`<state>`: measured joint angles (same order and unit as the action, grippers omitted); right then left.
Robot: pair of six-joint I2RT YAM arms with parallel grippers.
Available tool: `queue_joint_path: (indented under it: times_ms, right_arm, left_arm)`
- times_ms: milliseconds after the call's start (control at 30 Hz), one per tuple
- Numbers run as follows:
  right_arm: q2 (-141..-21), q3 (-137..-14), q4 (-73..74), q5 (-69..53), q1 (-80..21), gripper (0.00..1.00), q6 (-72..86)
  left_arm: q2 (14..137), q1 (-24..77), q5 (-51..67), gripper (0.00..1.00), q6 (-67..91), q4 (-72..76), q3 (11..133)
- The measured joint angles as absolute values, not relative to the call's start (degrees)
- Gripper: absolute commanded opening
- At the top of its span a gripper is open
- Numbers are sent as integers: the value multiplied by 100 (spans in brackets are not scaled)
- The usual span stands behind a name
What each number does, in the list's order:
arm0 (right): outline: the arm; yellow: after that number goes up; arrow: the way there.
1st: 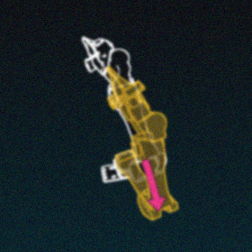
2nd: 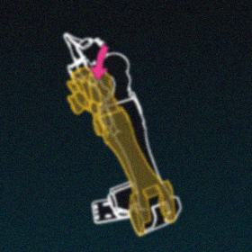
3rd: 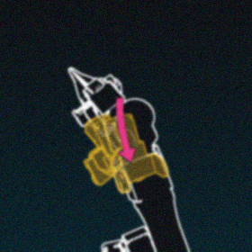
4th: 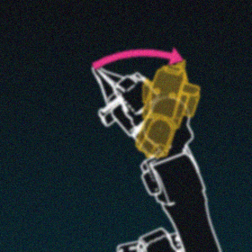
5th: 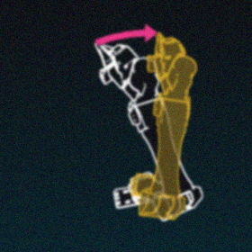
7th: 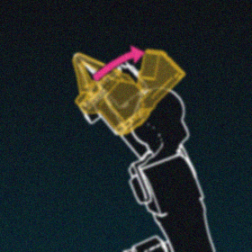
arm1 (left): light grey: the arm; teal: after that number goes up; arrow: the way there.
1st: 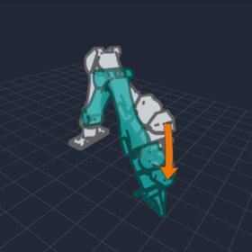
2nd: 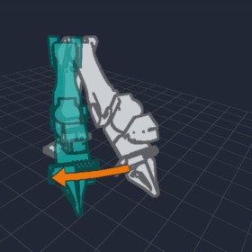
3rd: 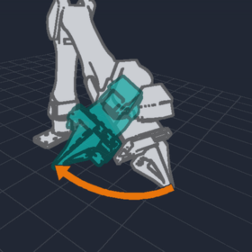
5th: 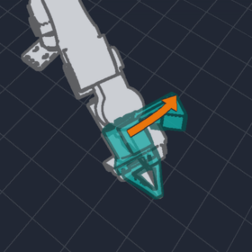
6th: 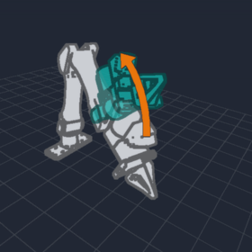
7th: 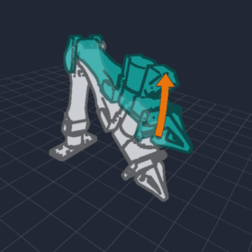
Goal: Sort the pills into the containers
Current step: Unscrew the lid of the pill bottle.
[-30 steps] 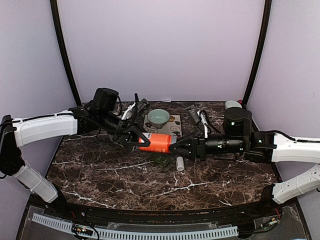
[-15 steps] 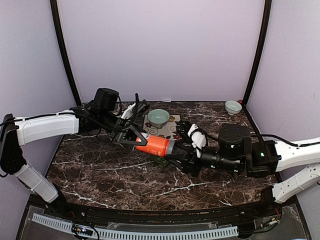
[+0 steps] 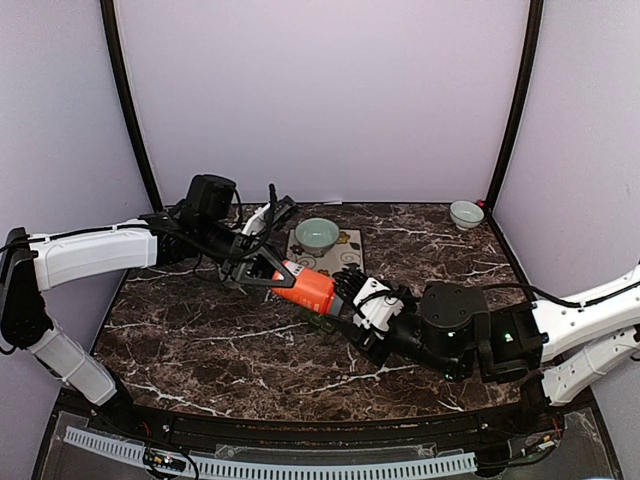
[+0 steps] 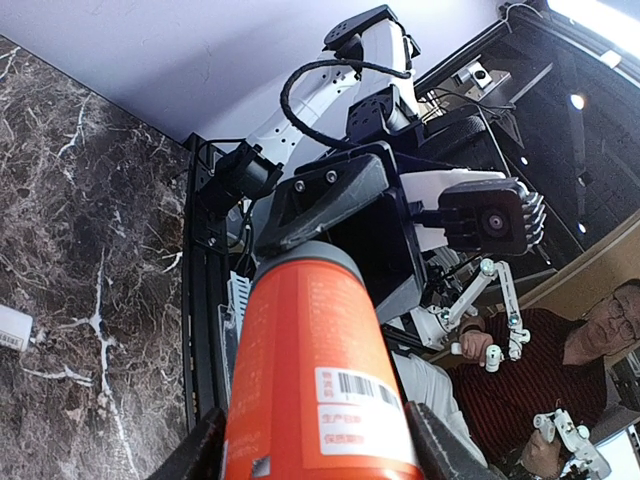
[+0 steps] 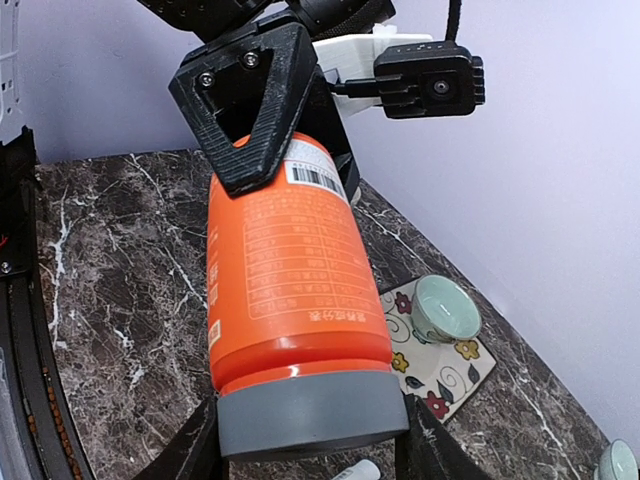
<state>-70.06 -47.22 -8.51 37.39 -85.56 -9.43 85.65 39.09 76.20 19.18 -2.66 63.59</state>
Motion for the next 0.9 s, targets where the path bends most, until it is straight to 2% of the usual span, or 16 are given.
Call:
queue_joint_path:
  times_ms: [233, 367, 500, 900]
  right_arm:
    - [-7006, -4705, -934, 3861, -8584, 53, -1068]
    - [-6943, -4705, -915, 3885, -8584, 70, -1061]
    - [-6805, -4687, -670, 3986, -8523, 77, -974]
    - [-6313, -4587, -141, 3815, -8475, 80, -318]
  left_arm:
    - [8565, 3911, 7599, 0, 1916, -154, 6359]
    - [8565, 3927, 7631, 0, 1898, -139, 6359]
    - [8560, 3933, 7793, 0, 1839, -132, 6359]
    - [8558, 3946, 7686, 0, 1387, -403, 6447]
